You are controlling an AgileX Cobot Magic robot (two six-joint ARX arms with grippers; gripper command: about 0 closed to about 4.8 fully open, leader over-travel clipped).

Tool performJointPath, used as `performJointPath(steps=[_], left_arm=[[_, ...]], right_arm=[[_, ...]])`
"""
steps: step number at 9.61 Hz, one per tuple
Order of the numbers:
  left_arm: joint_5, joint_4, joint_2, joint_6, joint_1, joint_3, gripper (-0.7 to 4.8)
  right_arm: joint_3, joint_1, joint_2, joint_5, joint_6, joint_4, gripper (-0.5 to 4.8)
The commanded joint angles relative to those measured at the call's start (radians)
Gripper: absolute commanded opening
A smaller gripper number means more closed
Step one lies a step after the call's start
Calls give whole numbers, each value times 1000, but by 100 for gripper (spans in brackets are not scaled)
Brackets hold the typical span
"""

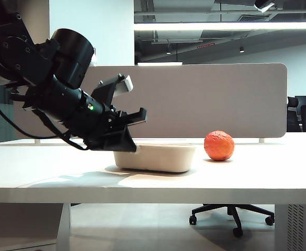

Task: Pick up the orange and place it into the paper lunchbox.

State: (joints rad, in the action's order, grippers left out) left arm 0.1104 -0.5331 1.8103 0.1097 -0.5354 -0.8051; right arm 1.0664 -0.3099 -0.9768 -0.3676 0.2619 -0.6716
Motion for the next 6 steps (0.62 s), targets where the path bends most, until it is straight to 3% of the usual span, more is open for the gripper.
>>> performJointPath(steps=[1, 3, 4, 6], left_arm=[[51, 126, -52, -5, 0, -2, -6], [50, 241, -148, -35, 0, -2, -6], [96, 996, -668, -125, 0, -290, -6], [96, 1001, -668, -128, 0, -340, -6]], right_arm=[[6, -1, 4, -4, -3, 11, -5], [6, -1, 4, -1, -3, 18, -5], [5, -1, -5, 172, -105, 81, -5], [5, 0, -30, 175, -106, 110, -4]])
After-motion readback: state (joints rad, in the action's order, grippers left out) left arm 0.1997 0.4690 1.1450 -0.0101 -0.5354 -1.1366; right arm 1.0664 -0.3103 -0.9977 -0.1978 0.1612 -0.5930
